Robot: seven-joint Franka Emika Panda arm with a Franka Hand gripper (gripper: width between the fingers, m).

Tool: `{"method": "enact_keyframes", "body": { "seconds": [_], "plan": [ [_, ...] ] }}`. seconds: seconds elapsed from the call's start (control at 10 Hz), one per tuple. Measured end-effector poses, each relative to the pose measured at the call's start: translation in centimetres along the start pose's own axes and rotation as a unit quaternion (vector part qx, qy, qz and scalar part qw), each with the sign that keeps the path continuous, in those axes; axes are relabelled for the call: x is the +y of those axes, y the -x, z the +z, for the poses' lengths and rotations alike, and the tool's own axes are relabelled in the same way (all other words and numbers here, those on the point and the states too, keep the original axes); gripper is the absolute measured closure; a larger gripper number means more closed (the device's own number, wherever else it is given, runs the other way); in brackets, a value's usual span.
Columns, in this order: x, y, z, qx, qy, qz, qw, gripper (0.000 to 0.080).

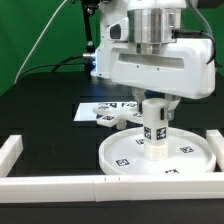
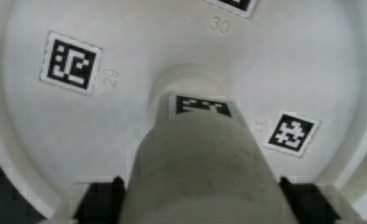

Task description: Assemble round table

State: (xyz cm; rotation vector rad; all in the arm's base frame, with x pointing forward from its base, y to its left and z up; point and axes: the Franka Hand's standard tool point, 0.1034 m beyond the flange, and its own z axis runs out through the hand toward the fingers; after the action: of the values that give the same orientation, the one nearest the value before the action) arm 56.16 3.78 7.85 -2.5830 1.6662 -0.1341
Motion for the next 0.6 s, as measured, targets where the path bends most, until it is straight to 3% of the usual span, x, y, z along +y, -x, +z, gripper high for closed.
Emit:
{"method": "enact_keyframes", "body": {
  "seconds": [0.2,0.3,0.5,0.6],
  "plan": [
    [-0.11,0.6,0.05,-0.012,-0.012,0.165,0.986,0.0394],
    [-0.34,1.05,0.06,-0.018,-0.023,0.252,0.967,0.0394],
    [-0.31,1.04,0.07,-0.023,-0.027,0.274,0.961,0.035],
    [-0.31,1.11,0.06,-0.023,-0.022,0.231,0.972,0.035]
  ]
}}
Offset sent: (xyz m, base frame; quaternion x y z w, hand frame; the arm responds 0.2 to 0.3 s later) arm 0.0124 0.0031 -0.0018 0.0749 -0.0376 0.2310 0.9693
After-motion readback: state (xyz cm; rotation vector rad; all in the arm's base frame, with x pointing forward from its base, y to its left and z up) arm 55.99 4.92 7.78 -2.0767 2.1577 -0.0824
